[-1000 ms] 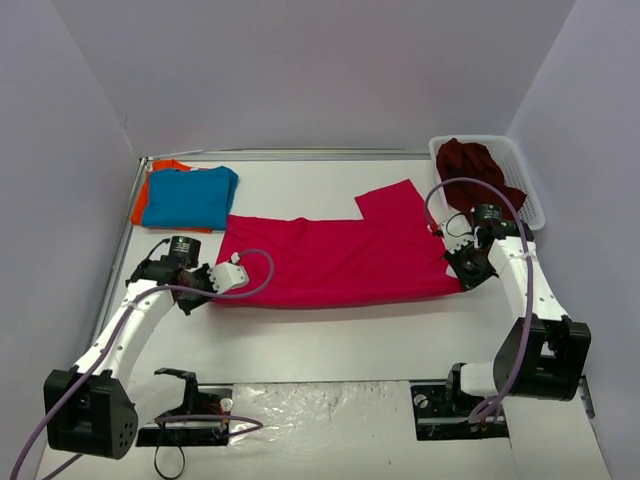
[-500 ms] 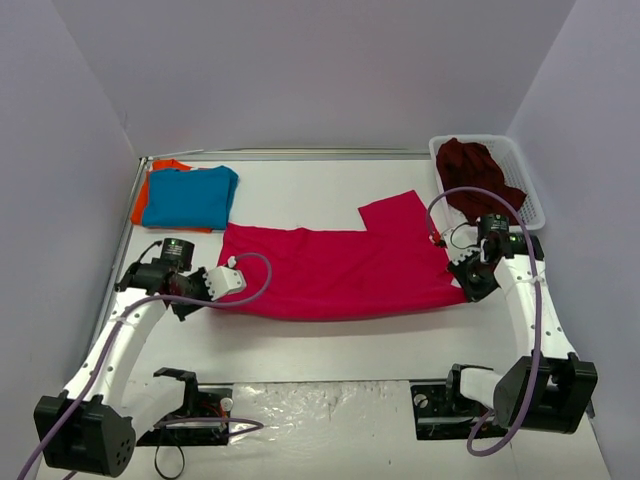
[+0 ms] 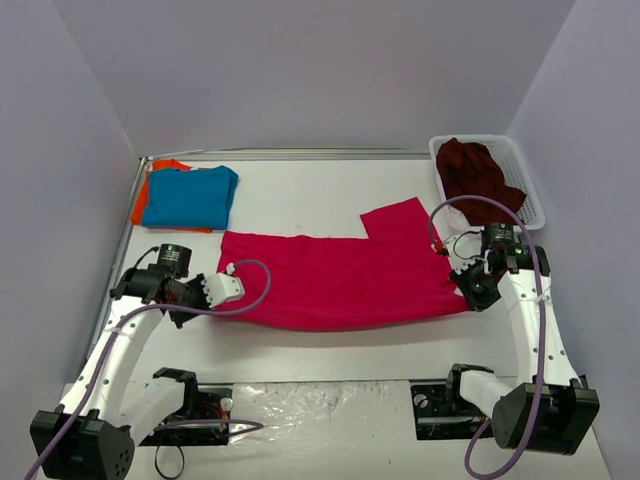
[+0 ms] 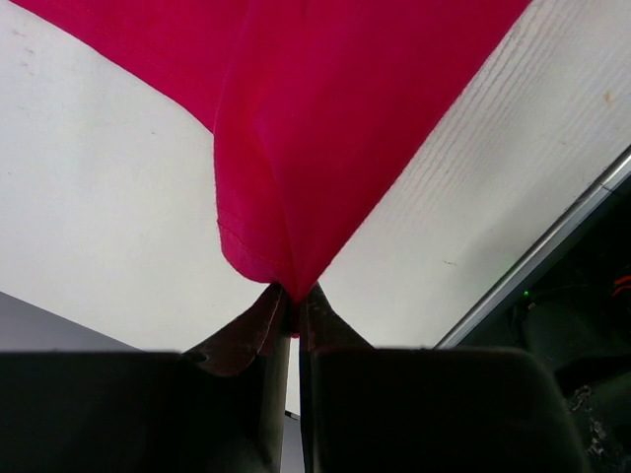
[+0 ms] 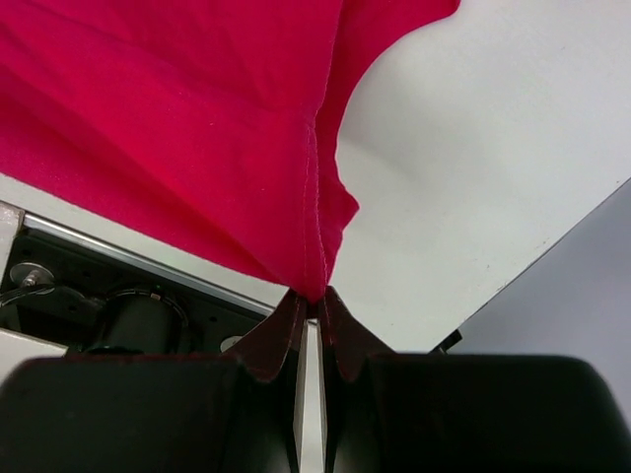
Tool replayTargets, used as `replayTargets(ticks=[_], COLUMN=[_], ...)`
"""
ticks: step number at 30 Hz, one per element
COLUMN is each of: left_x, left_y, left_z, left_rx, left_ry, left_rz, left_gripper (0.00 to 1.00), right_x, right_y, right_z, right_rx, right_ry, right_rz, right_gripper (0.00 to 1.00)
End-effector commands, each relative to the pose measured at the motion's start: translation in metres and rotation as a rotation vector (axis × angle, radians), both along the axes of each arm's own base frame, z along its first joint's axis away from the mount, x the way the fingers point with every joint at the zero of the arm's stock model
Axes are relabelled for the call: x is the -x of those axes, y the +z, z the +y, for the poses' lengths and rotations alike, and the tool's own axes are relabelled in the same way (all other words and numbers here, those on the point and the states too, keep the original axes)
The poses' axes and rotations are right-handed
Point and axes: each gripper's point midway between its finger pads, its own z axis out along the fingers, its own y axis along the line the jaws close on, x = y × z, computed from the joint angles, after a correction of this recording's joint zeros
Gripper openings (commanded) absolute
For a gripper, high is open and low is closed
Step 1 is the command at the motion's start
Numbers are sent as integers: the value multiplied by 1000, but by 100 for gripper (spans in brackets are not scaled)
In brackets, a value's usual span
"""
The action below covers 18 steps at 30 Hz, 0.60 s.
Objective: Fold and stack the t-shirts
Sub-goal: Fold the flattened tshirt in 1/3 of the way
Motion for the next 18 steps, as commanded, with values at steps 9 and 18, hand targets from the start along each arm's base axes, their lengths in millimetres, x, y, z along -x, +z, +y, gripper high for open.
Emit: replayTargets(ticks=[9,18], left_x=[29,1], left_y=[8,29], left_z=[-2,0], left_rx=[11,-17], left_ry=[-127,-116], left_rz=[51,0], left_gripper=[67,71], right_x=[19,-19], right_y=[2,35], right_z=[0,-5], right_rx=[-4,11], right_ry=[25,30], right_rz=[72,-3], right_gripper=[53,52])
